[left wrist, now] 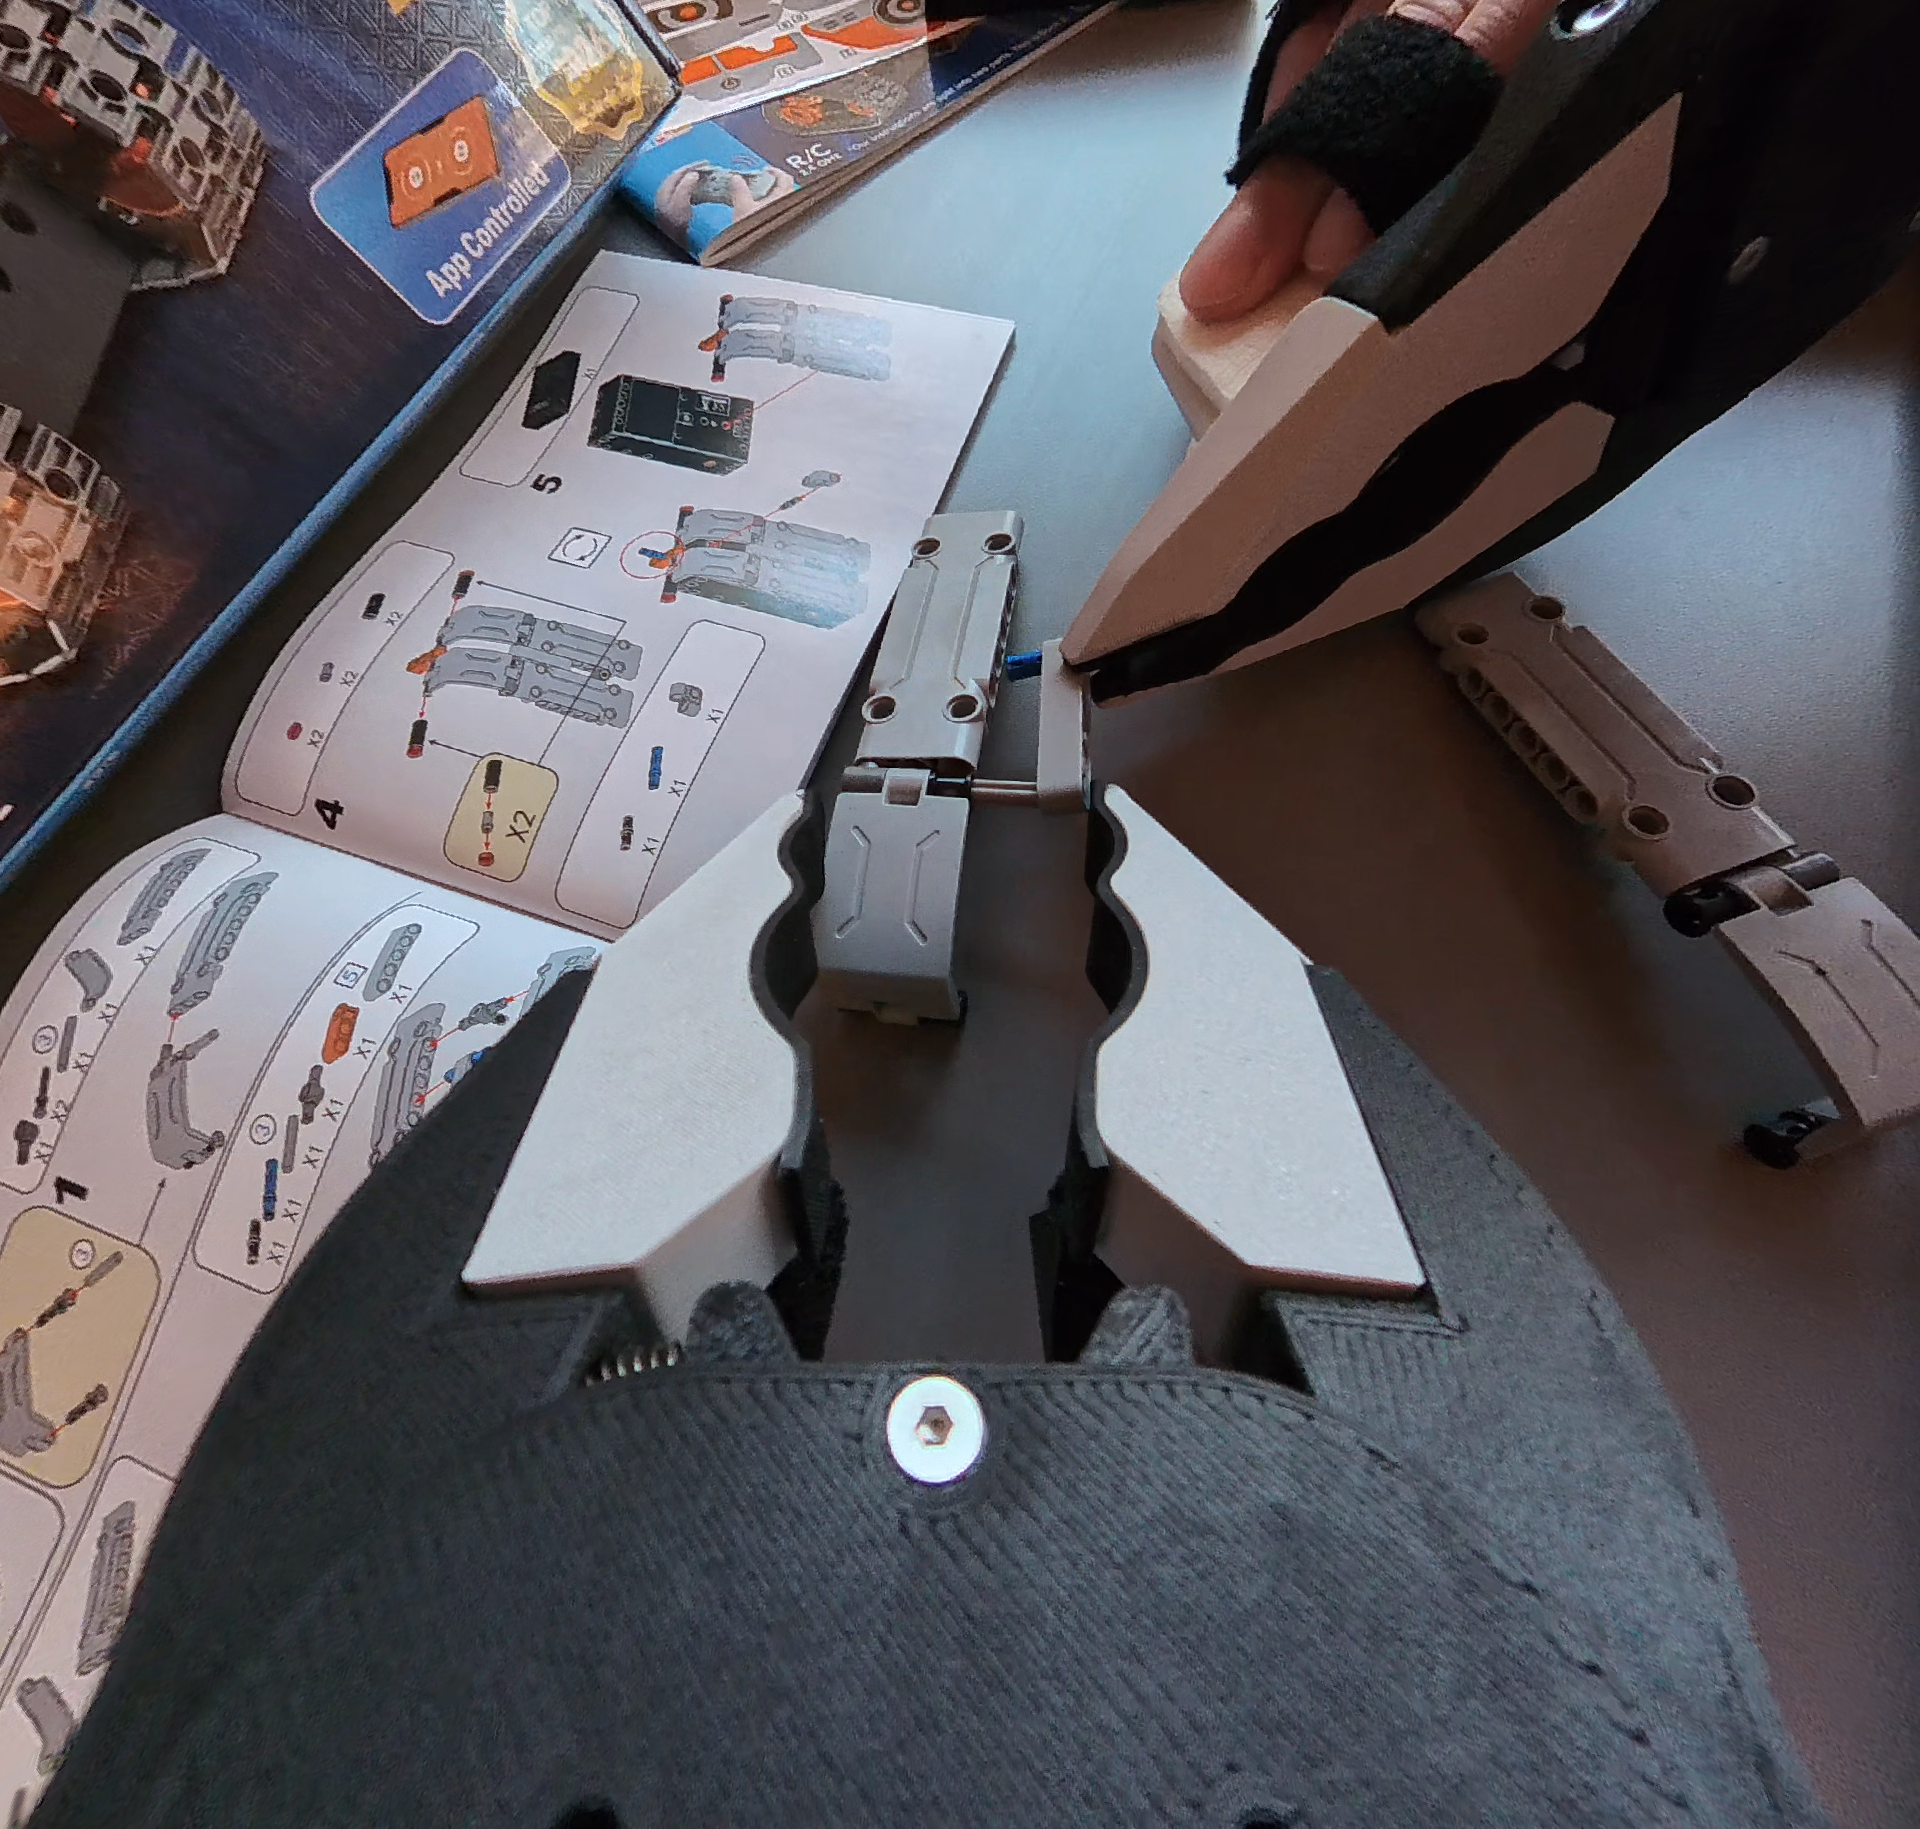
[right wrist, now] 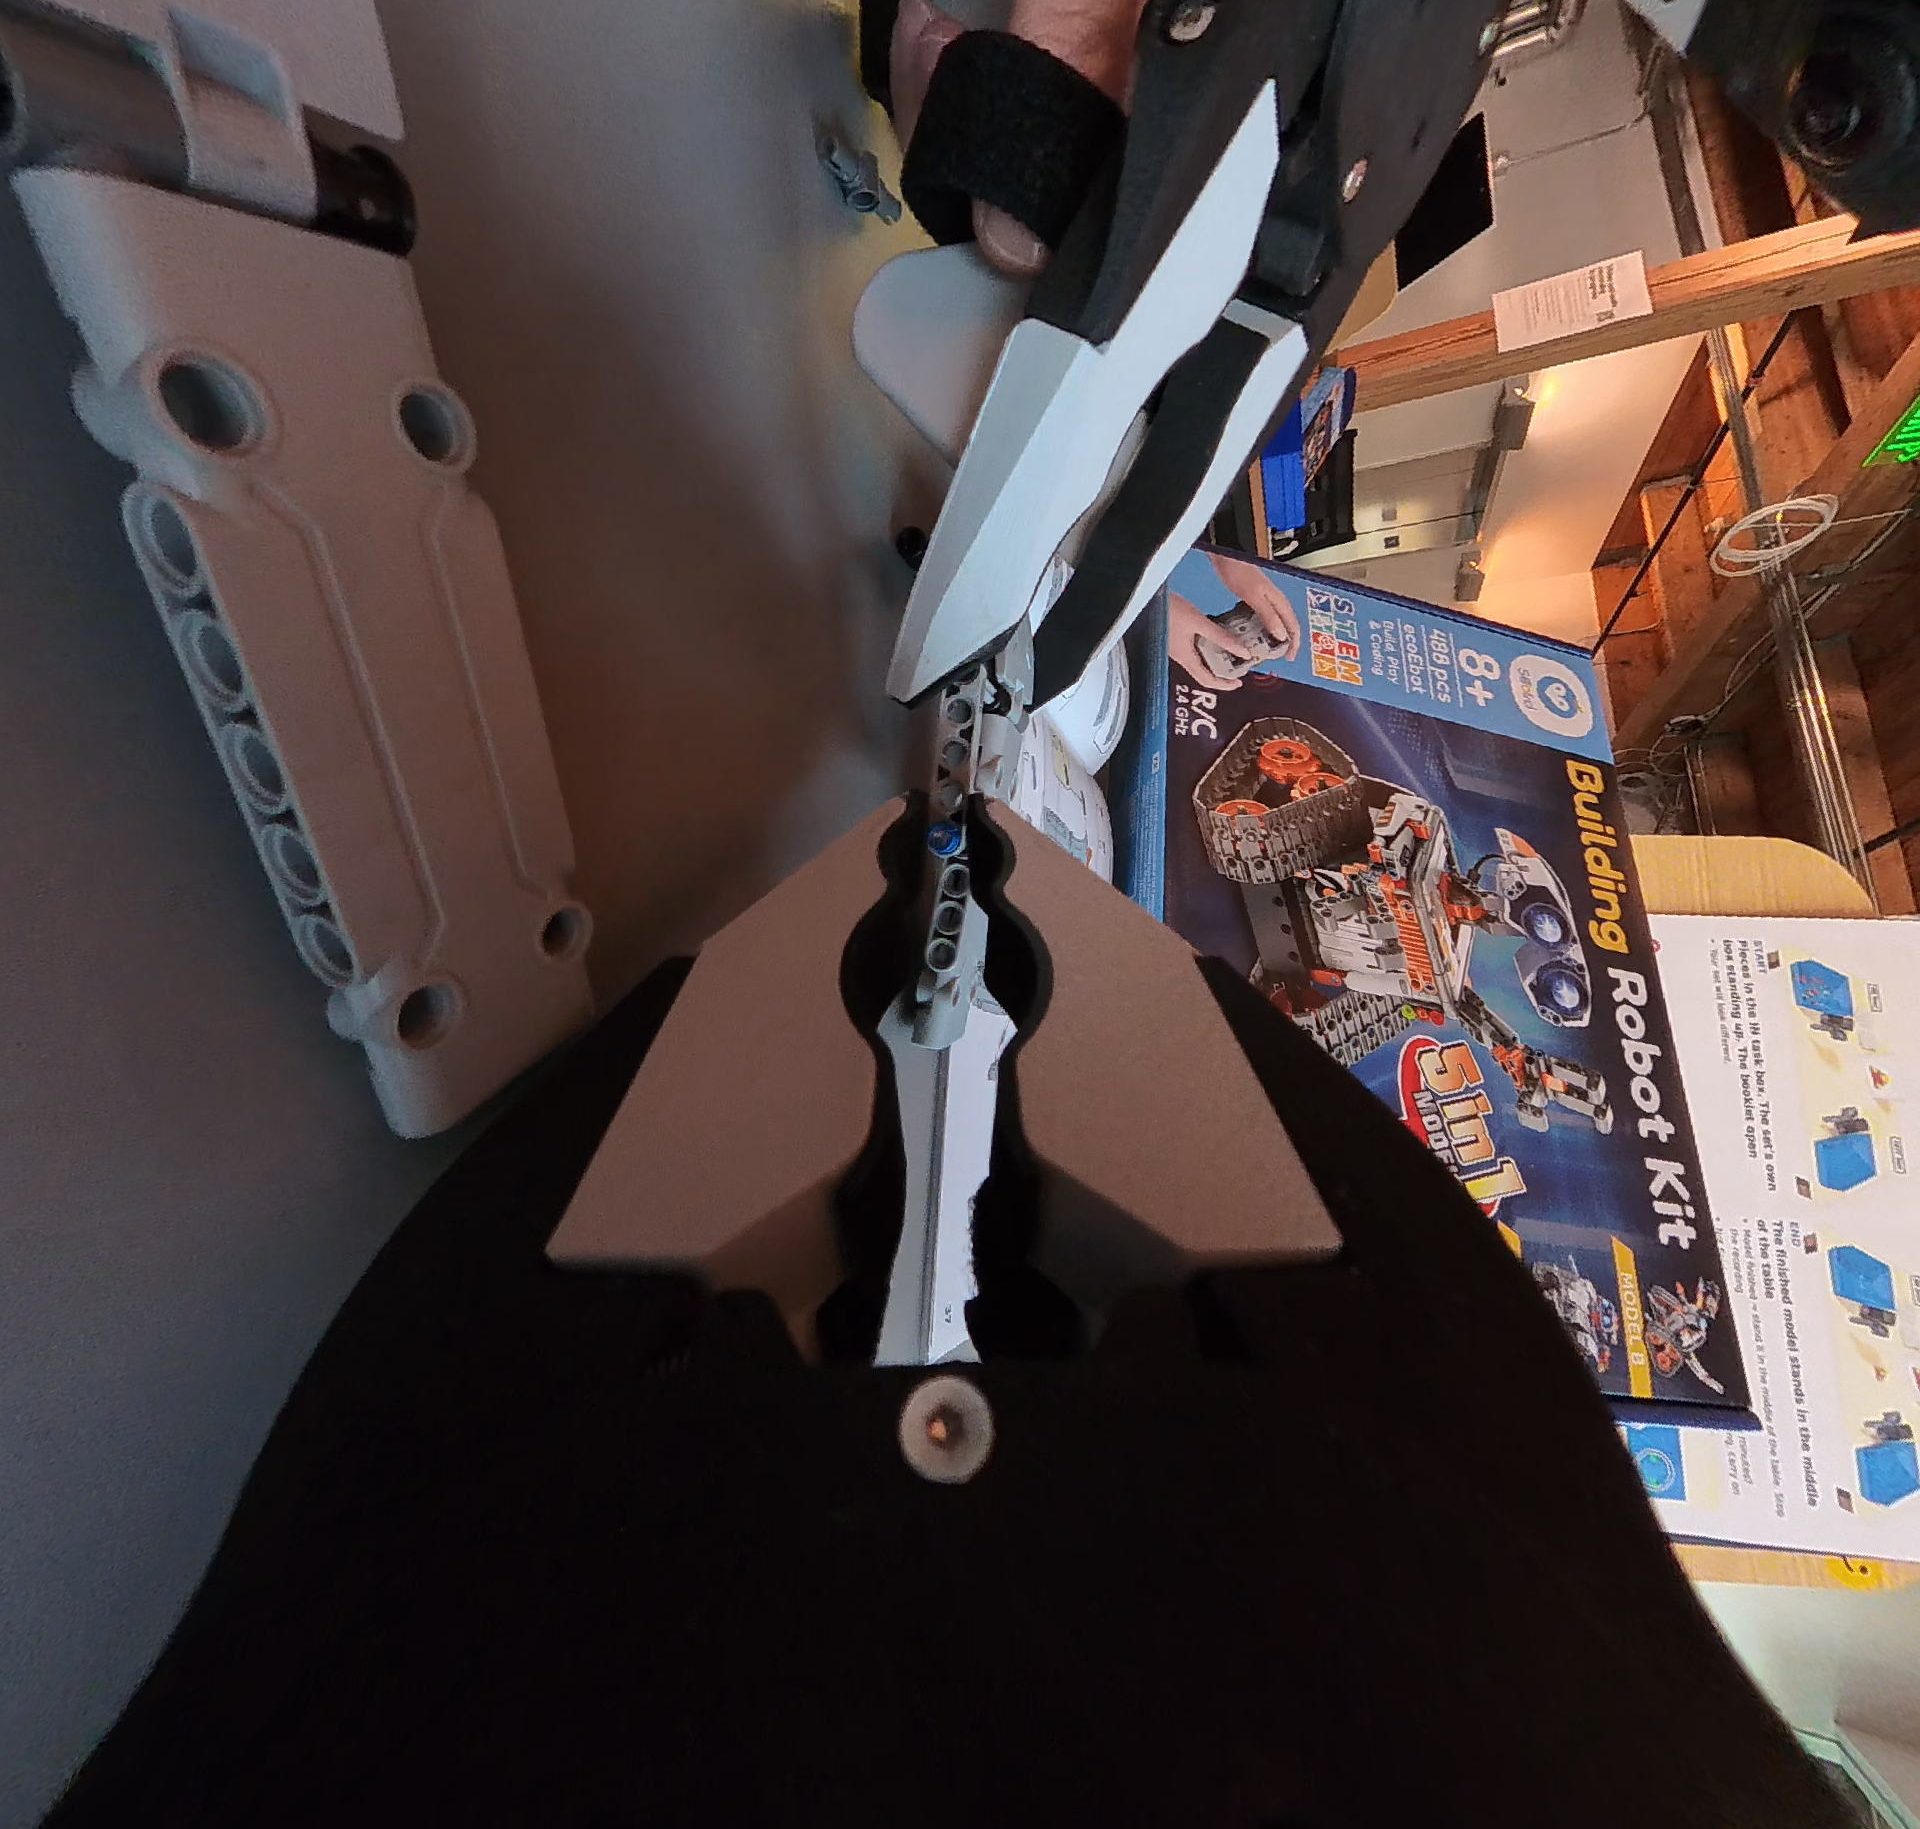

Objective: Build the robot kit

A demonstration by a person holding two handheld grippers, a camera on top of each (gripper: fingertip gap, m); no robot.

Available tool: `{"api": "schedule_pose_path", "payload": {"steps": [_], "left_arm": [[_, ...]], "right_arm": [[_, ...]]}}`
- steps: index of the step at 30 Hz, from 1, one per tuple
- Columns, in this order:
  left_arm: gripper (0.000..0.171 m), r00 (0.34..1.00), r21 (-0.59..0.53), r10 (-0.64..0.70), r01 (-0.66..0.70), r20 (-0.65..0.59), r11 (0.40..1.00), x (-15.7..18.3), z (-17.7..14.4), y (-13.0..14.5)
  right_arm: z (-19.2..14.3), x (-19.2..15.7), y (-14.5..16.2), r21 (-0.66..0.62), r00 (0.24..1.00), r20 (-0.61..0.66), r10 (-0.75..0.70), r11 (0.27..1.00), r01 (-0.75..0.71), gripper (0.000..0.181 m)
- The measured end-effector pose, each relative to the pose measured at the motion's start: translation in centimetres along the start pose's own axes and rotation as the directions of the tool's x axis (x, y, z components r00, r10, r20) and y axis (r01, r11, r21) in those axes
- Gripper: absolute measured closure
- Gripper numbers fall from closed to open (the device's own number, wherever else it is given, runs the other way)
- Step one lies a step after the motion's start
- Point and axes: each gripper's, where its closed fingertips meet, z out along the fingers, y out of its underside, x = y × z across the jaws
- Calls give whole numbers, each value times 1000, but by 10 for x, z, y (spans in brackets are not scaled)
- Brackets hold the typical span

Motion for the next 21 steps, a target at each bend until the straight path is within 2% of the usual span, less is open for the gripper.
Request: {"api": "schedule_pose_path", "payload": {"steps": [3, 4, 16, 21], "left_arm": [[123, 1000, -11, -3, 2, -1, 1000, 0, 0, 1], [129, 1000, -15, -8, 8, -6, 1000, 1, 0, 1], [124, 1000, -41, -31, 31, -2, 999, 2, 6, 5], [128, 1000, -52, -10, 10, -1, 999, 3, 7, 7]], "right_arm": [[0, -1, -1, -5, 1000, 3, -20, 1000, 20, 176], [-1, 0, -1, -3, 1000, -1, -27, 1000, 27, 175], [-1, 1, 1, -10, 999, -22, -40, 999, 40, 176], [-1, -1, 0, 9, 1000, -3, -25, 1000, 26, 175]]}}
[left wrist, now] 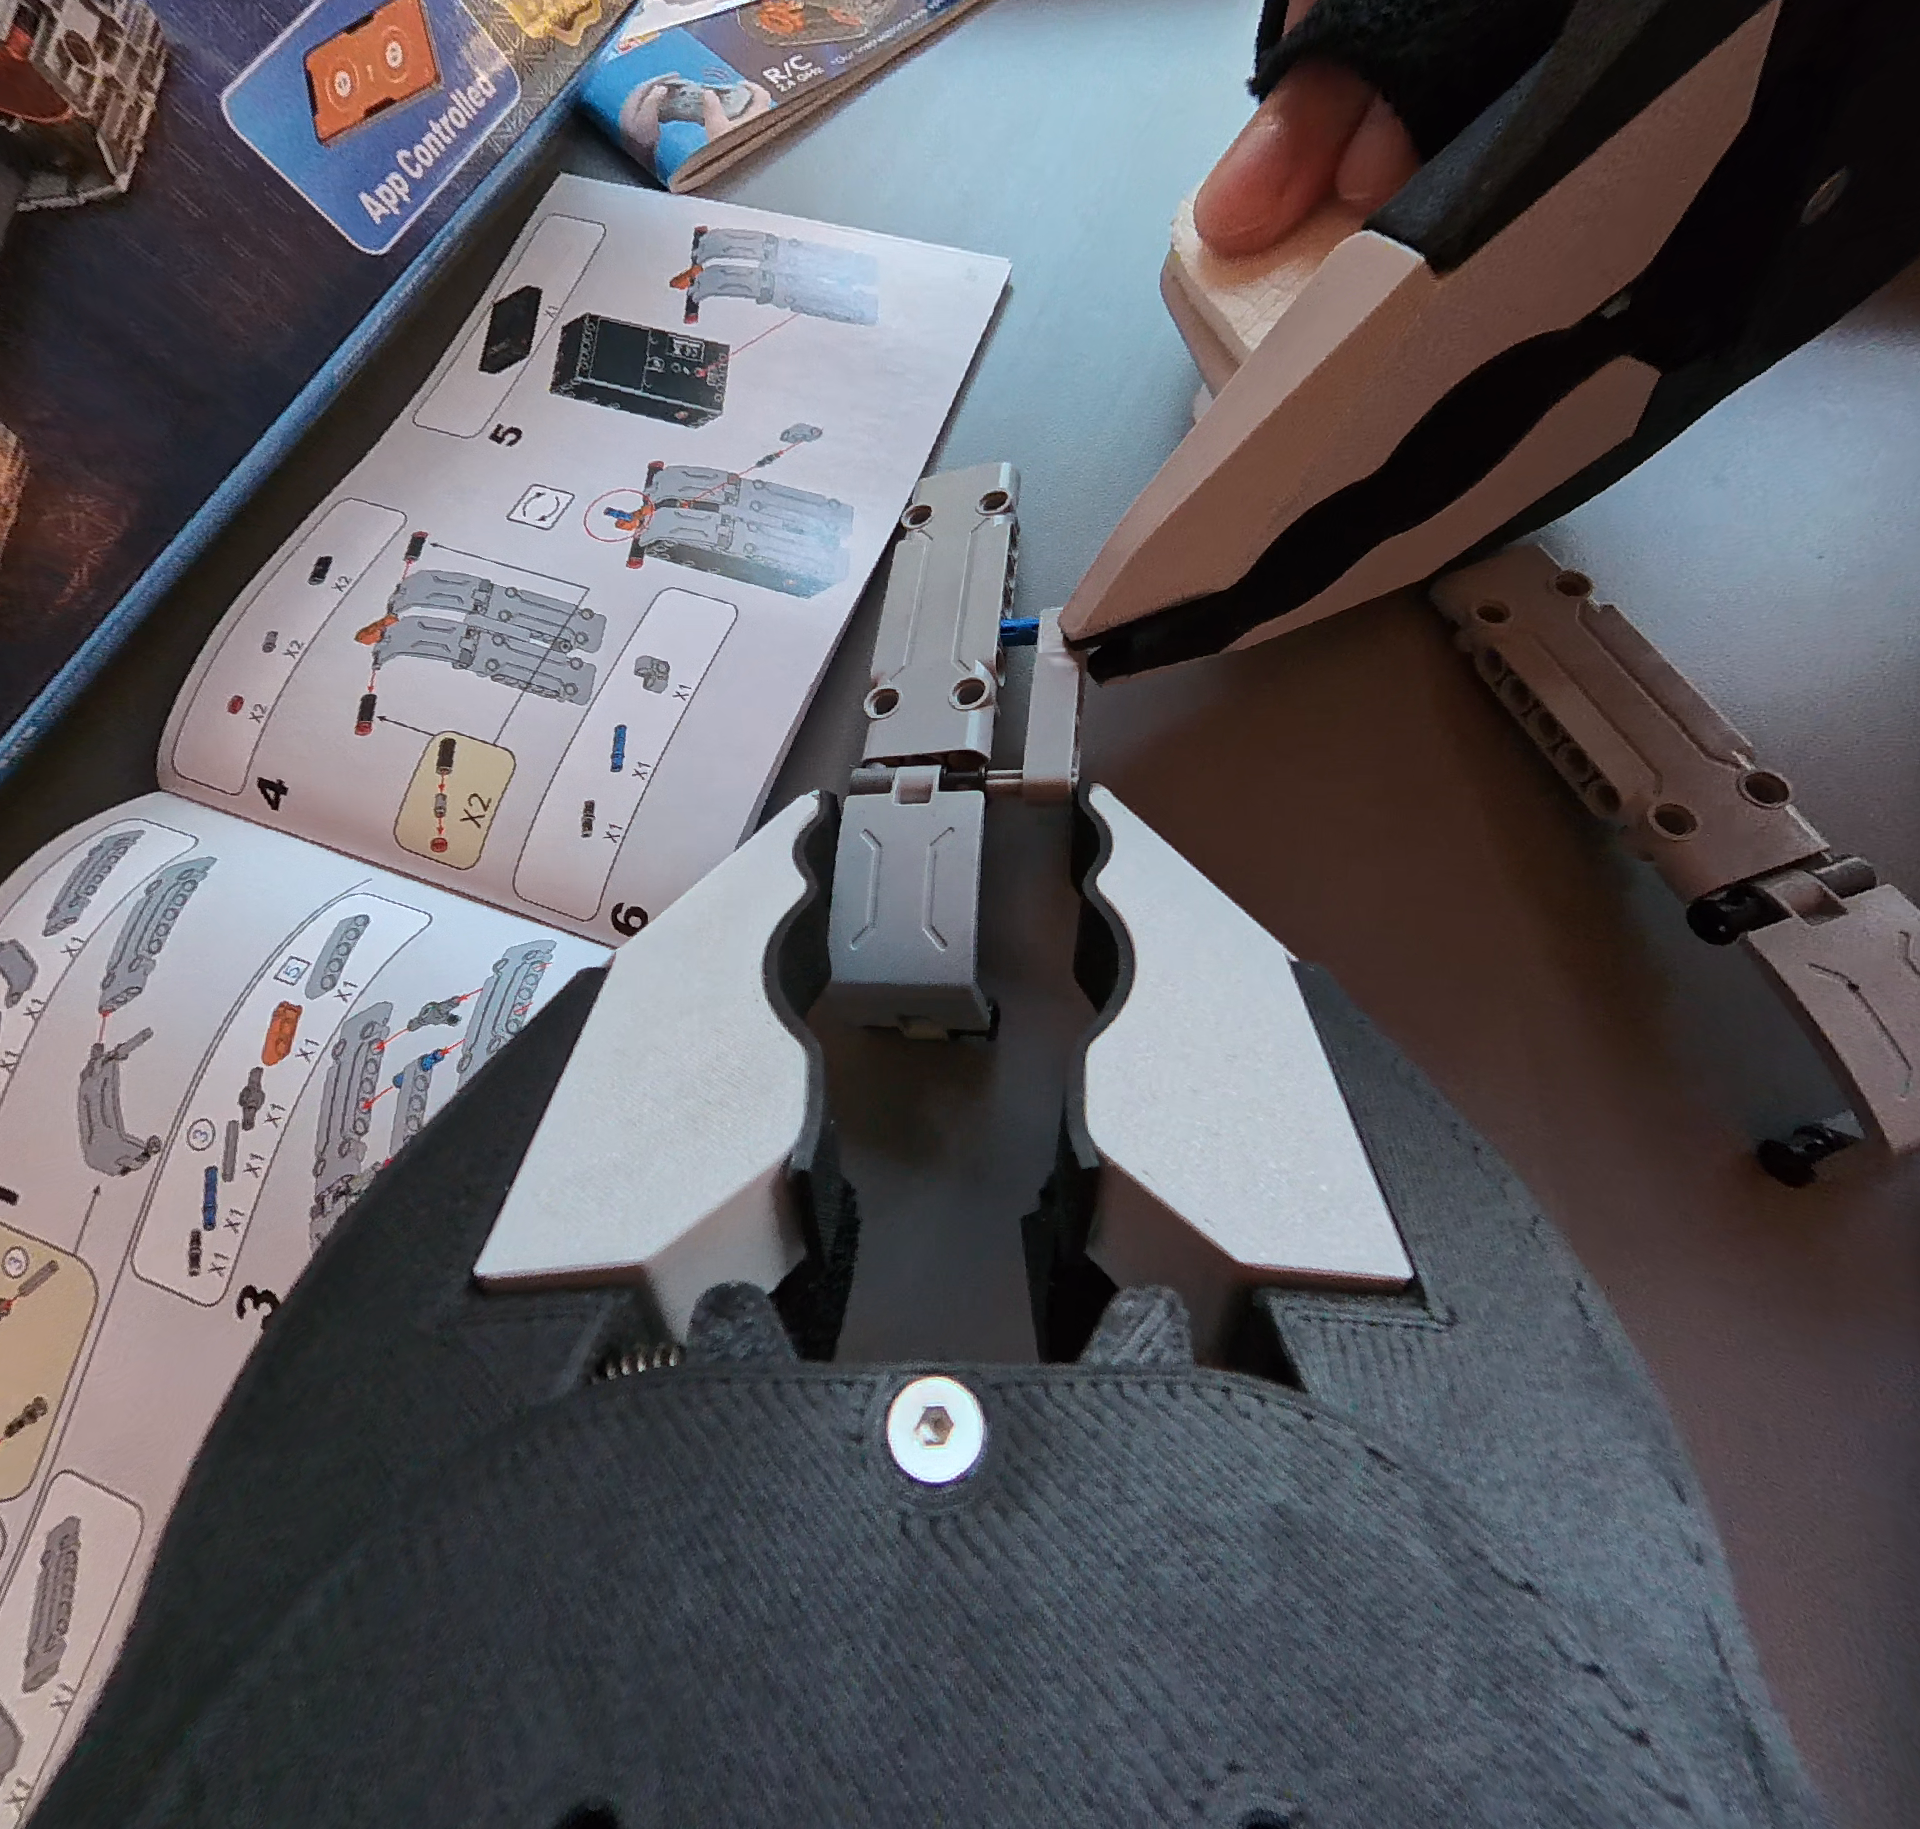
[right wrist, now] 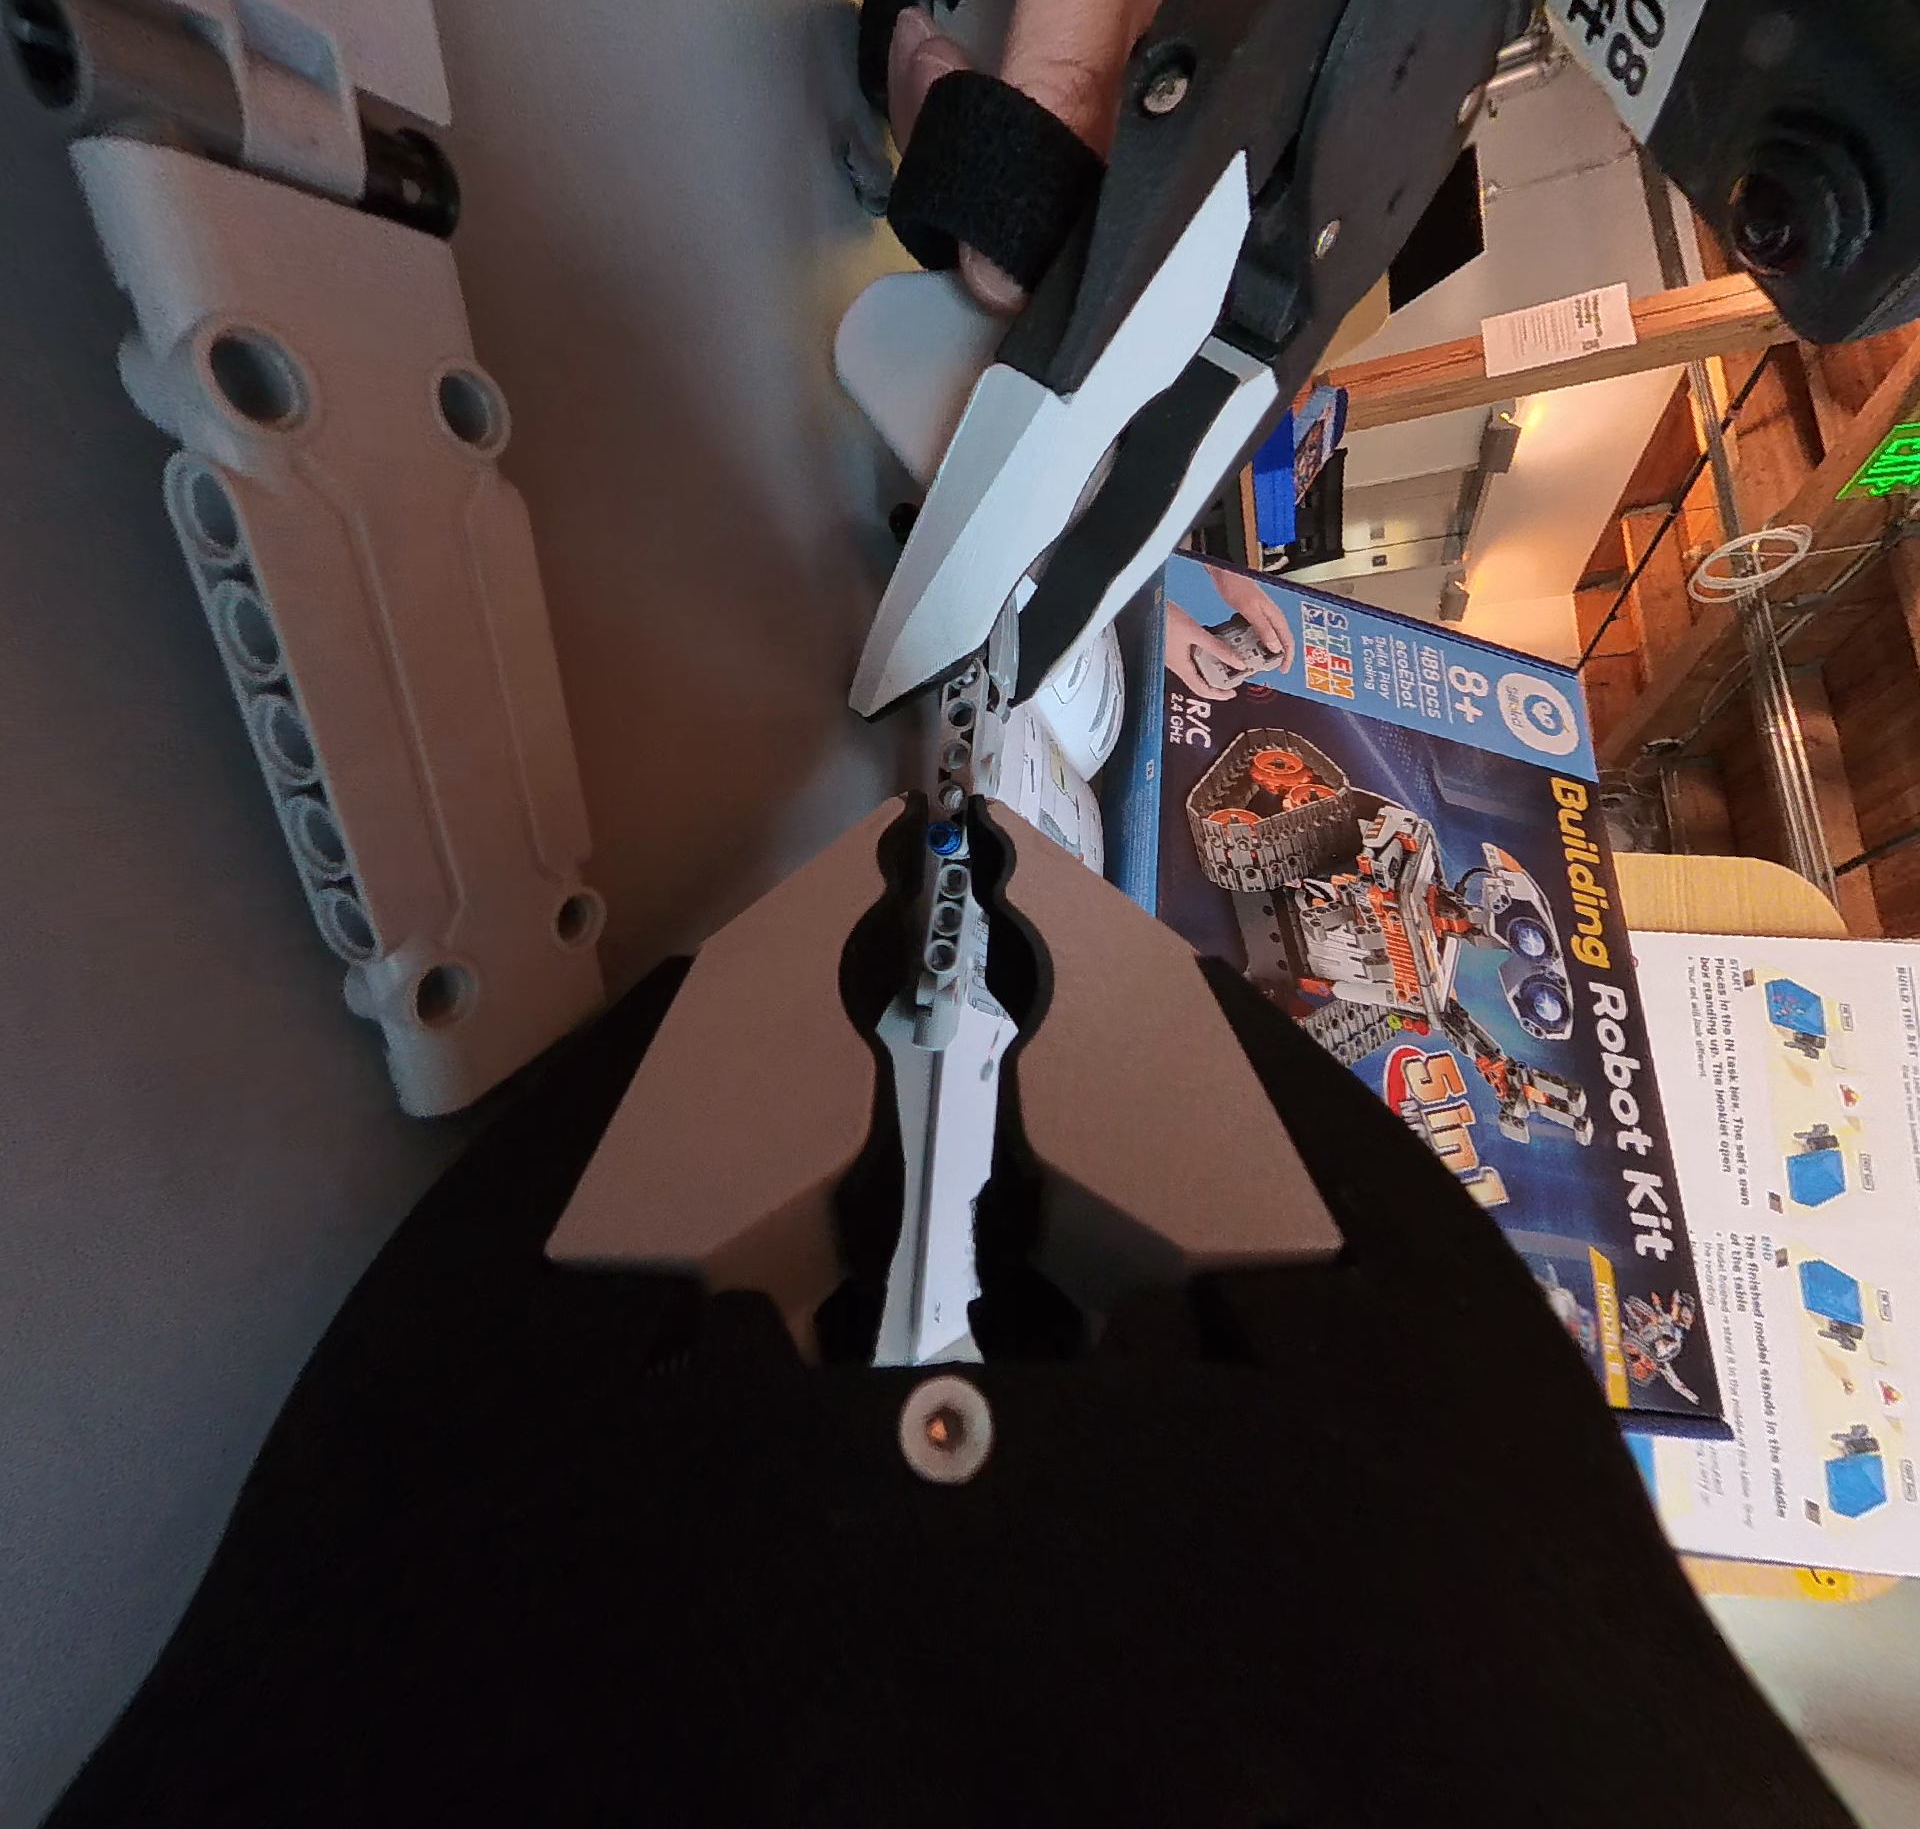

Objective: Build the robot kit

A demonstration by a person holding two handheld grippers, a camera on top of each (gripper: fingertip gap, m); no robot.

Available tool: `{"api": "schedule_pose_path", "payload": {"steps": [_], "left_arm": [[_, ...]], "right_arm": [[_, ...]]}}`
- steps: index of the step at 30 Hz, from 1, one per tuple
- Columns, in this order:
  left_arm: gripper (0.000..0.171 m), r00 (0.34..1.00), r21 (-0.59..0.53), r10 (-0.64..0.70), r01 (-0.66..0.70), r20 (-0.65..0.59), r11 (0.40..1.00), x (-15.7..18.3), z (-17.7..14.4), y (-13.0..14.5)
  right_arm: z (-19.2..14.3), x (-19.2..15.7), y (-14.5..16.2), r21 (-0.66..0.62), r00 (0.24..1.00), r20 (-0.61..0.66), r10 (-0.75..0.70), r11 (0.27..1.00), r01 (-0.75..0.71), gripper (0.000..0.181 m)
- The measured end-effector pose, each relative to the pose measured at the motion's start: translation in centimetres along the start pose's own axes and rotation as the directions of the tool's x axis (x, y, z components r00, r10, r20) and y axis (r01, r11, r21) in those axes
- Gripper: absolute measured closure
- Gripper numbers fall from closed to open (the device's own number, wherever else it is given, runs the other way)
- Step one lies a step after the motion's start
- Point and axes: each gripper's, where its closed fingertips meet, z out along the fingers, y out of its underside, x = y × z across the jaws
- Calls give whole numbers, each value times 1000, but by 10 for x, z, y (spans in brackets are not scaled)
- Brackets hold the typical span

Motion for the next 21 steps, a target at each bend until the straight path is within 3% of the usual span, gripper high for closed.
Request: {"api": "schedule_pose_path", "payload": {"steps": [7, 11, 13, 17, 21], "left_arm": [[129, 992, 0, 106, -106, 62, 994, 2, -4, 1], [130, 994, 0, 100, -100, 47, 995, 6, -6, 3], [147, 992, 16, 118, -119, 45, 993, 9, -9, 2], [147, 986, 9, 158, -158, 50, 987, 14, -12, 3], [147, 990, -3, 139, -139, 38, 990, 17, -11, 7]], "right_arm": [[-5, -2, 0, 43, 992, 81, 96, 994, -99, 167], [-9, -10, 1, 52, 963, 185, 197, 977, -209, 161], [-12, -12, 3, 39, 931, 237, 277, 955, -294, 159], [-18, -5, 6, 15, 818, 305, 487, 857, -515, 150], [-18, -10, 7, 0, 759, 358, 544, 813, -582, 149]]}}
